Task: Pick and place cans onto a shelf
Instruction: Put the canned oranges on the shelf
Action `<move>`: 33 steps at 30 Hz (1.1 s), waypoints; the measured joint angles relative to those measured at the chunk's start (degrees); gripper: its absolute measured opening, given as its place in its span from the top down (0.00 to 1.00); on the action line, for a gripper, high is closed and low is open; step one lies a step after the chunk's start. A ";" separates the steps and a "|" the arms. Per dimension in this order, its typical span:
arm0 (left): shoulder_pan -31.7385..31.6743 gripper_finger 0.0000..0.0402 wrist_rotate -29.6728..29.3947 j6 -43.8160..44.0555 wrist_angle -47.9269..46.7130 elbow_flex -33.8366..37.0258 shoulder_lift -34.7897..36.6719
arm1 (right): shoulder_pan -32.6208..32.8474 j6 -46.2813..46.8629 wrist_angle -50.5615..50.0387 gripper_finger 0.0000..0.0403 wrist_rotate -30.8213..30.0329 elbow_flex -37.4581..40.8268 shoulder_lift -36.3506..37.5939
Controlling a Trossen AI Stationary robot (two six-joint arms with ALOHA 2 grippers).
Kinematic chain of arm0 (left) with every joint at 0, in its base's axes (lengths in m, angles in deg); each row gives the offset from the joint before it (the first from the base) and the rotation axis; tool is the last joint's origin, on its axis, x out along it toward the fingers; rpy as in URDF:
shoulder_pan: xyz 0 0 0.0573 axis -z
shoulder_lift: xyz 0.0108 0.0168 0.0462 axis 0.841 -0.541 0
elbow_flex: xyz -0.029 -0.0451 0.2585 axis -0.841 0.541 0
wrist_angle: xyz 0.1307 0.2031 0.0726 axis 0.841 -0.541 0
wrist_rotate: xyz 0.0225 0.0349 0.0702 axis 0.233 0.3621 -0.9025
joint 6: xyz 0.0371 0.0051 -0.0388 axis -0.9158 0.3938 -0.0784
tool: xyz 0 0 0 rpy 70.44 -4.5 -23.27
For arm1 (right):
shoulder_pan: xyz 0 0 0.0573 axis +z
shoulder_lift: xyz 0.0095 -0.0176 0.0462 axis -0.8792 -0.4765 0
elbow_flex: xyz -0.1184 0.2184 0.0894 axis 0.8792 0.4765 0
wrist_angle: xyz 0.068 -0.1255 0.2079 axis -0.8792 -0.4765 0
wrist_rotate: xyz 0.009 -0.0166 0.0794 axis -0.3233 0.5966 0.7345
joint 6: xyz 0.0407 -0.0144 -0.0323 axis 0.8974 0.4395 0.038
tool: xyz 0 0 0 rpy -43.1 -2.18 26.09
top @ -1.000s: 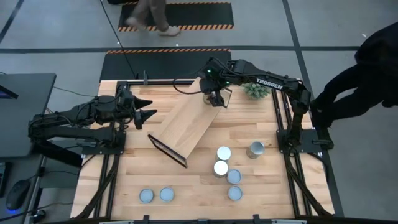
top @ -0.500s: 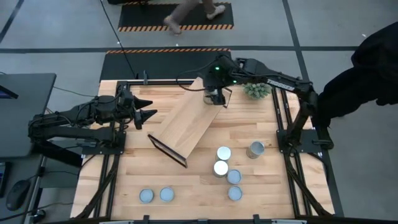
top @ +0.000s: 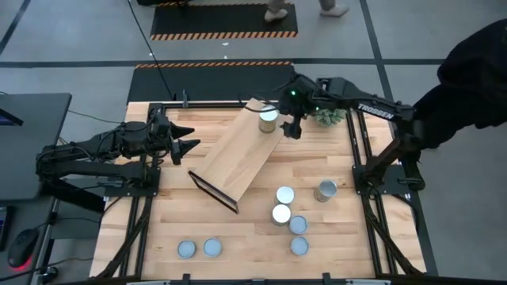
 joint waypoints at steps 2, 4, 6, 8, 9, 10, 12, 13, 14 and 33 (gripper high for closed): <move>0.00 0.25 -0.02 -0.02 0.00 0.00 0.00 | 0.41 1.01 4.84 0.06 -2.27 4.99 1.66; 0.00 0.25 -0.13 -0.02 0.00 0.00 0.00 | 0.42 1.13 11.09 0.08 -2.59 10.13 3.30; 0.00 0.25 -0.60 -0.02 0.00 0.00 0.00 | 0.24 0.62 16.21 0.09 -3.39 14.50 4.33; 0.00 0.25 -0.68 -0.02 0.00 0.00 0.00 | -0.29 -0.86 19.30 0.10 -5.08 17.60 4.54; 0.00 0.25 -0.69 -0.02 0.00 0.00 0.00 | -0.66 -1.81 20.44 0.11 -5.58 18.71 4.54; 0.00 0.25 -0.69 -0.02 0.00 0.00 0.00 | -1.06 -2.67 21.14 0.11 -5.63 19.34 4.42; 0.00 0.25 -0.72 -0.02 0.00 0.02 0.00 | -2.15 -4.18 23.12 0.13 -5.70 19.95 3.93; 0.00 0.25 -0.76 0.01 0.00 0.02 0.00 | -2.70 -5.05 24.11 0.13 -5.69 19.96 3.49; 0.00 0.25 -0.80 0.00 0.00 0.02 0.00 | -3.43 -5.90 24.78 0.13 -5.65 20.03 3.12; -0.04 0.25 -1.79 -1.57 0.00 0.07 -0.02 | -9.62 -8.18 27.84 0.14 -3.99 17.33 2.96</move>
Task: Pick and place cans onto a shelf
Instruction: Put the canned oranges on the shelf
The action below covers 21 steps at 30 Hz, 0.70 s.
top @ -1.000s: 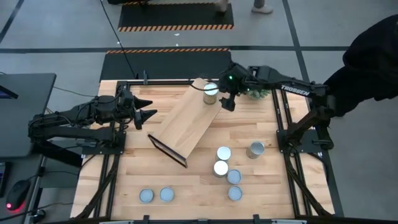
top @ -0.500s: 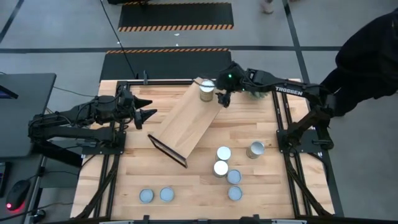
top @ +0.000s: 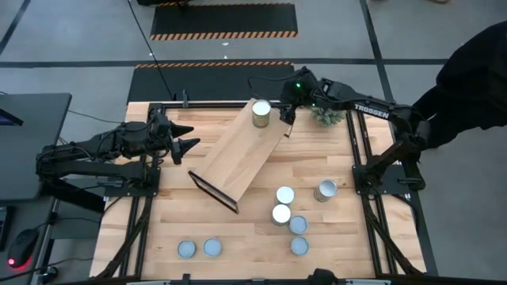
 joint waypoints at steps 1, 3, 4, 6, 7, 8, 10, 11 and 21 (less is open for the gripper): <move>0.00 0.25 -0.21 -0.13 0.00 0.00 0.02 | 0.47 1.09 -1.79 0.14 0.45 -0.29 0.33; 0.00 0.25 -0.82 -1.04 0.00 0.00 0.00 | 1.71 3.35 -3.40 0.14 3.33 -0.34 0.83; 0.00 0.25 -1.09 -1.27 0.00 0.00 0.02 | 2.34 4.48 -3.81 0.14 5.32 -0.34 1.16; 0.00 0.25 -1.65 -1.31 0.00 0.00 0.02 | 3.89 6.31 -4.21 0.14 8.64 -0.51 1.59; 0.00 0.25 -1.72 -1.33 0.00 0.00 0.02 | 4.74 6.89 -4.58 0.14 9.77 -0.56 1.59; 0.00 0.25 -1.79 -1.33 0.00 0.00 0.02 | 5.53 7.14 -5.20 0.14 10.59 -0.49 1.53; 0.00 0.25 -1.81 -1.38 0.00 0.00 0.02 | 7.22 7.92 -4.64 0.14 11.66 0.19 1.48; 0.00 0.25 -1.81 -1.46 0.00 0.00 0.01 | 7.97 8.63 -3.87 0.14 12.26 0.55 1.48; 0.00 0.25 -2.93 -2.45 0.02 0.00 0.02 | 11.31 14.17 5.77 0.14 12.82 5.95 1.46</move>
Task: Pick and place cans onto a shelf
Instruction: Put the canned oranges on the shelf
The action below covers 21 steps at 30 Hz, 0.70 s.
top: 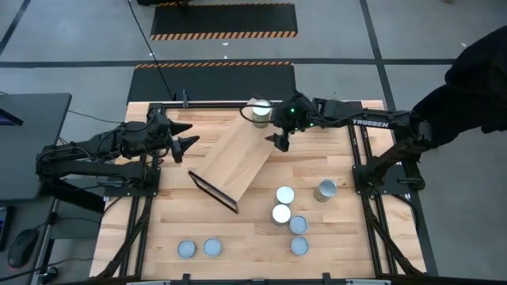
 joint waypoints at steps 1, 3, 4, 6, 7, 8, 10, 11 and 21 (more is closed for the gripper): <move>0.00 0.25 0.00 0.00 0.00 0.00 -0.02 | -0.03 0.35 0.99 0.14 0.05 0.45 0.00; 0.00 0.25 0.00 0.00 0.02 0.00 -0.02 | -0.11 0.60 2.72 0.14 -0.02 1.26 0.00; 0.00 0.25 0.00 0.00 0.02 0.00 0.00 | -0.20 0.60 3.47 0.14 -0.27 1.63 0.00; 0.00 0.25 0.01 0.00 0.02 0.00 0.00 | -0.49 0.55 4.74 0.14 -1.05 2.19 0.00; 0.00 0.25 0.02 0.00 0.02 0.00 0.00 | -0.74 0.49 5.56 0.14 -1.20 2.48 0.00; 0.00 0.25 0.02 0.00 0.02 0.00 -0.02 | -1.06 0.34 6.45 0.14 -1.27 2.86 0.00; 0.00 0.25 0.01 0.02 0.04 0.00 0.00 | -1.76 -0.01 7.37 0.14 -2.16 3.36 0.00; 0.00 0.25 0.00 0.02 0.04 0.00 0.00 | -2.18 -0.33 7.60 0.14 -2.63 3.53 0.00; 0.00 0.25 0.02 0.03 0.07 0.00 0.00 | -7.10 -4.31 11.55 0.14 -4.31 3.59 -0.02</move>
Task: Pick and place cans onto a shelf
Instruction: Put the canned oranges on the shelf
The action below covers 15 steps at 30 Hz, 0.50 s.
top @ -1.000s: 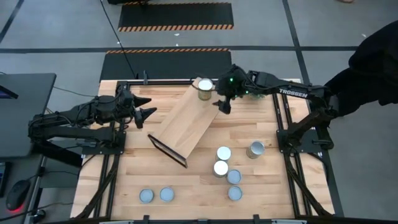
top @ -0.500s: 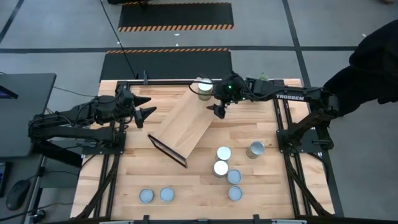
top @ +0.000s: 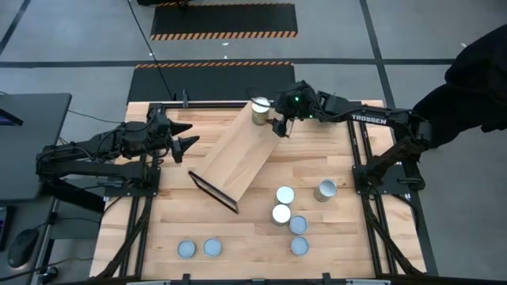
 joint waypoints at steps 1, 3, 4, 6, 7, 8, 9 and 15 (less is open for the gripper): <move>0.00 0.25 0.00 0.00 0.00 0.00 0.00 | -0.30 -0.04 0.70 0.14 -0.77 0.02 -0.02; 0.00 0.25 0.00 -0.01 0.00 0.00 0.00 | -0.49 0.06 1.68 0.14 -3.72 0.00 -0.02; 0.00 0.25 0.00 -0.03 0.00 0.00 0.00 | -0.47 0.11 1.77 0.14 -5.34 0.00 -0.02; 0.00 0.25 0.00 -0.04 0.00 0.00 0.00 | -0.18 0.38 0.42 0.14 -7.15 -0.45 -0.04; 0.00 0.25 0.00 -0.06 0.00 0.00 0.00 | 0.04 0.35 -0.01 0.14 -7.83 -0.64 -0.04; 0.00 0.25 0.00 -0.06 0.00 0.00 0.00 | 0.41 0.32 -0.25 0.14 -9.24 -0.72 -0.04; 0.00 0.25 0.00 -0.08 0.00 0.00 0.00 | 0.78 0.16 -0.66 0.14 -10.95 -0.74 -0.04; 0.00 0.25 0.00 0.04 0.00 0.00 -0.01 | 2.51 3.93 -5.97 0.14 -11.41 -1.26 -0.04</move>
